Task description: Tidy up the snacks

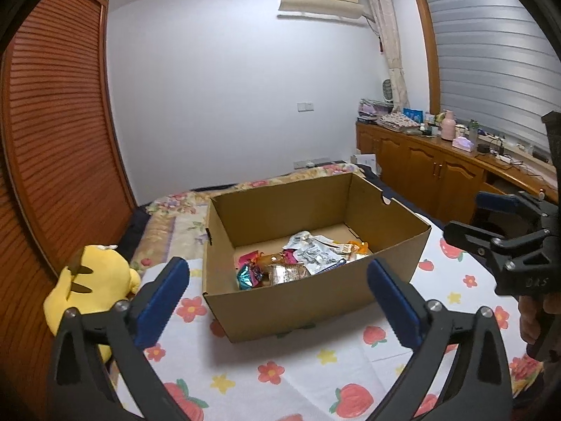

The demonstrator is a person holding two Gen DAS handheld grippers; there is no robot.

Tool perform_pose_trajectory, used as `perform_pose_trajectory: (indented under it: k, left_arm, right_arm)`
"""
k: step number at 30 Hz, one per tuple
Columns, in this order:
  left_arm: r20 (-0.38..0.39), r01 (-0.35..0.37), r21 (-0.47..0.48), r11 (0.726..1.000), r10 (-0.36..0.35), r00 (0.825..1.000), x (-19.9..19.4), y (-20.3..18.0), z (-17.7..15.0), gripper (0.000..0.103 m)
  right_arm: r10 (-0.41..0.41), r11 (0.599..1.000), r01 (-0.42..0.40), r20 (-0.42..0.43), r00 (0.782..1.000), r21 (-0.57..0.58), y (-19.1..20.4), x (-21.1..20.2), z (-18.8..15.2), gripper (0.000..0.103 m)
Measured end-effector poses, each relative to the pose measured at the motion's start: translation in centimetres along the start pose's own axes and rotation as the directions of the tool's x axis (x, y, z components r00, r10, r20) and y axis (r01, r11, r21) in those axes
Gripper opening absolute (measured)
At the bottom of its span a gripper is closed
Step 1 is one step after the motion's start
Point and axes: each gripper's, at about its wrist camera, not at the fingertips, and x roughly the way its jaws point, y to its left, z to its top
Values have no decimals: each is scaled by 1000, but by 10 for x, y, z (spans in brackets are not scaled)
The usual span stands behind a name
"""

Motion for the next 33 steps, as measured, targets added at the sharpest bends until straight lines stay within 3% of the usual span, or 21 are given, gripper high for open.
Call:
perform_pose_trajectory:
  k: [2,6,11,33]
  left_arm:
    - [1,-24,3,1000,24,1000,-5,-3,-1,103]
    - [-26,-77,-27,997,76,997,-15,-7,-4,103]
    - [-26,-57,-69,996,55,998,-31,-6,-14,103]
    - [-37,-94,-132,987,90,995,-76,-8,-50,103]
  right_arm:
    - [-30,1000,30,9,1000,3,0,-5,-2,103]
    - [-85,996,85,33,996,4,0,-20,-7,103]
    - [-135,991,134,48,990,28,0,-43,-15,103]
    - [-178,983,172,93,980,66,-2,-111,-49,103]
